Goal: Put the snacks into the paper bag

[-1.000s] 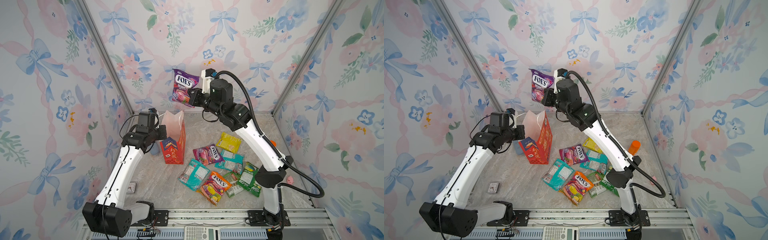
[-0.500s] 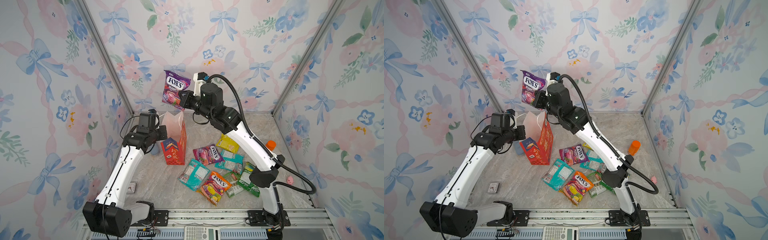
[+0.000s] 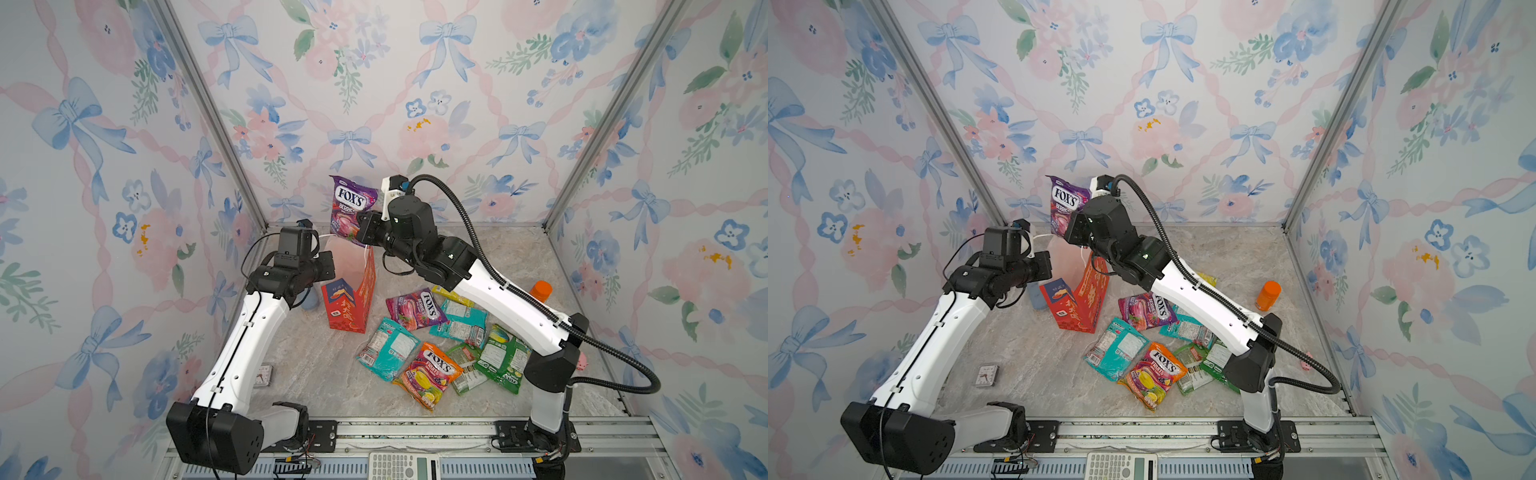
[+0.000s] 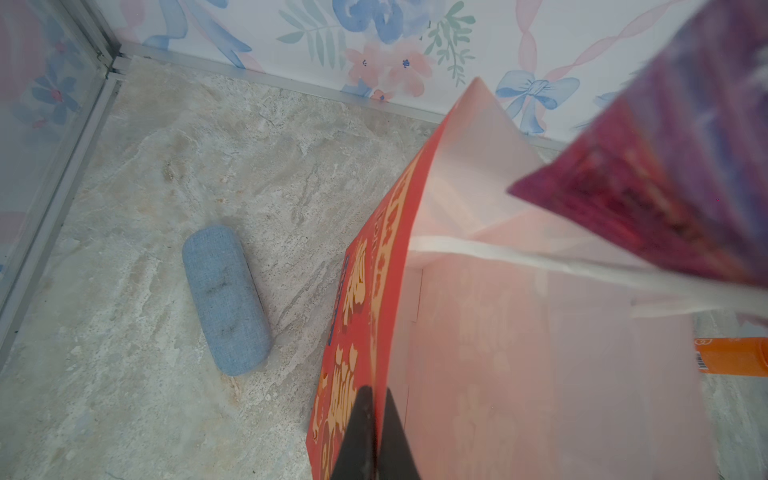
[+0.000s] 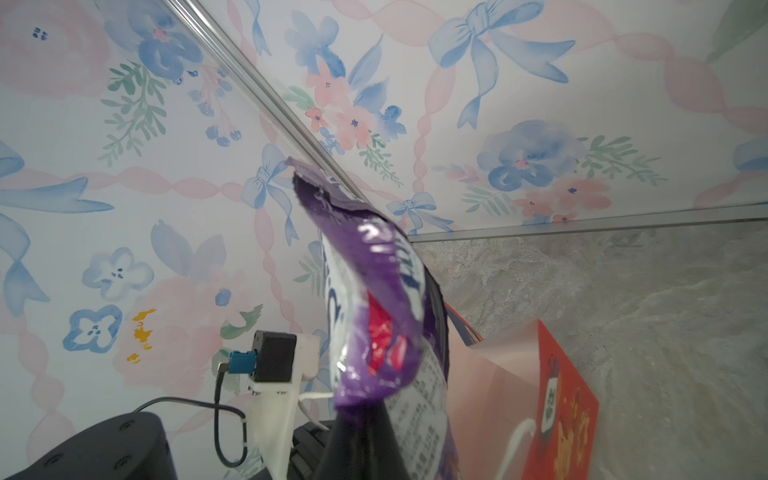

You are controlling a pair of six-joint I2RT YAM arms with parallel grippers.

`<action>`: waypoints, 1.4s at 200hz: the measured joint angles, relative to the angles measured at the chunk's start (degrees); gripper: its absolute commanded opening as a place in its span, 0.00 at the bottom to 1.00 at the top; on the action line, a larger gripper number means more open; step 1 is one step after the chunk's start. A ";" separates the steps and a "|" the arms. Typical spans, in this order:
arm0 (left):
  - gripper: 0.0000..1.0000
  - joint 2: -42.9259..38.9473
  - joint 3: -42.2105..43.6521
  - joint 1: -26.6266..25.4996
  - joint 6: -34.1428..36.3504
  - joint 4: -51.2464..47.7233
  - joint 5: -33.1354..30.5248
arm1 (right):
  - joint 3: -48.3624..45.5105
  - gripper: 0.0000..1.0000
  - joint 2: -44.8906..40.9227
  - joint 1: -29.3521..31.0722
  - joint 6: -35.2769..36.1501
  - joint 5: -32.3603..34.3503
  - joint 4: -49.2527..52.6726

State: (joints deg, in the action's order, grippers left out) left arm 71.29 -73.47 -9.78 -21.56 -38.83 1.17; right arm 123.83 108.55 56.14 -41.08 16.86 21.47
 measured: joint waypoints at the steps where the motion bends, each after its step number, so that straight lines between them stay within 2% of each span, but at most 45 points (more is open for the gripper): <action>1: 0.00 0.00 0.02 0.00 -0.04 0.00 -0.02 | -0.33 0.00 -0.28 0.07 0.04 0.15 -0.22; 59: 0.00 0.00 0.31 0.00 -0.20 0.20 -0.09 | -7.67 0.00 -6.34 0.61 2.14 6.12 -4.63; 120: 0.00 -0.70 0.55 0.00 -1.29 0.22 -0.48 | -10.73 0.00 -7.08 0.74 2.49 6.49 -4.13; 173: 0.00 -2.47 1.31 0.00 -2.78 1.44 -1.99 | -11.74 0.00 -7.10 0.90 0.94 3.23 -1.46; 280: 0.00 -4.92 3.10 0.00 -5.57 3.43 -4.00 | -11.30 0.00 -5.16 0.42 -3.65 -8.81 4.57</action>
State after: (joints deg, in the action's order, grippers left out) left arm 66.37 -70.37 -9.78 -27.14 -35.40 -2.83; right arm 112.53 103.39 56.55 -44.73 8.05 26.04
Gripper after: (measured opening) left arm 0.048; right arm 0.047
